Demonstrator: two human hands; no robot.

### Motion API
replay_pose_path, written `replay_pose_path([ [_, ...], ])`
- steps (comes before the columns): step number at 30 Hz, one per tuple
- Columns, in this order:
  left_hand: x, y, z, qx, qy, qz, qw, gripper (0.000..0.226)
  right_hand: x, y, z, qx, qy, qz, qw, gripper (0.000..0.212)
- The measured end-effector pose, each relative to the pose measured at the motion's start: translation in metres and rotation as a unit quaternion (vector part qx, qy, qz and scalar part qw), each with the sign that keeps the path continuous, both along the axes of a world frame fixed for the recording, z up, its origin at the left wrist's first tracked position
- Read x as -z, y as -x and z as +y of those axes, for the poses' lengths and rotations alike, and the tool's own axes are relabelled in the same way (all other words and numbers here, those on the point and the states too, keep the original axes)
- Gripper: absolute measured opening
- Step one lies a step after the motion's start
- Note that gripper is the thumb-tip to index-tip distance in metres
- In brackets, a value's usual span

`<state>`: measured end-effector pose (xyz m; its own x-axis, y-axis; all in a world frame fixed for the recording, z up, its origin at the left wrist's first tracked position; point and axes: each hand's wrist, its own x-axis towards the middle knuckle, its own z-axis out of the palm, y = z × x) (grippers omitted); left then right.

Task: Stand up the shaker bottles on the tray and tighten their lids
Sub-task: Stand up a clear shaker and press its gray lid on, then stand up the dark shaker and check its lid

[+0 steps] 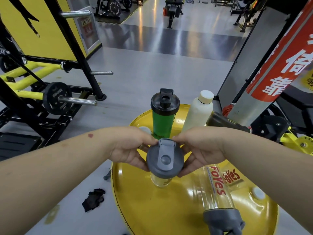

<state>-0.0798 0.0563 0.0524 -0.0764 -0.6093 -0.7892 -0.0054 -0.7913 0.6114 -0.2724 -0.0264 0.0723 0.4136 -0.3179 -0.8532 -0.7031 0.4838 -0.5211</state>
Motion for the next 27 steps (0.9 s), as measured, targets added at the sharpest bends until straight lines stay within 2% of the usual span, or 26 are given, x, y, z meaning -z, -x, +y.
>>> replay_pose_path([
  [5, -0.005, -0.001, 0.004, -0.020, 0.010, -0.022, 0.999, 0.032, 0.002, -0.002, 0.005, 0.011, 0.035, -0.022, 0.999, 0.033],
  [10, -0.008, -0.001, 0.002, -0.005, -0.003, -0.040, 0.999, 0.035, 0.005, -0.004, 0.008, 0.016, 0.049, -0.016, 0.999, 0.047],
  [12, -0.014, -0.001, -0.001, 0.029, -0.006, -0.075, 0.997, 0.041, -0.001, 0.000, 0.005, 0.008, 0.088, 0.003, 0.996, 0.055],
  [14, -0.027, 0.000, -0.006, 0.059, 0.018, -0.160, 0.985, 0.044, -0.013, 0.007, -0.003, -0.008, 0.153, 0.027, 0.988, 0.058],
  [17, -0.049, 0.005, -0.019, 0.048, 0.137, -0.312, 0.939, 0.031, -0.031, 0.026, -0.029, -0.022, 0.258, 0.051, 0.965, 0.038],
  [21, -0.079, 0.040, -0.029, 0.072, 0.271, -0.335, 0.900, 0.027, -0.052, 0.068, -0.075, -0.014, 0.391, 0.114, 0.913, 0.016],
  [24, -0.089, 0.082, -0.031, 0.170, 0.286, -0.333, 0.882, 0.028, -0.041, 0.108, -0.115, -0.023, 0.459, 0.190, 0.867, 0.019],
  [27, -0.081, 0.120, -0.043, 0.266, 0.267, -0.343, 0.860, 0.031, -0.015, 0.139, -0.140, -0.090, 0.459, 0.267, 0.843, 0.038],
])
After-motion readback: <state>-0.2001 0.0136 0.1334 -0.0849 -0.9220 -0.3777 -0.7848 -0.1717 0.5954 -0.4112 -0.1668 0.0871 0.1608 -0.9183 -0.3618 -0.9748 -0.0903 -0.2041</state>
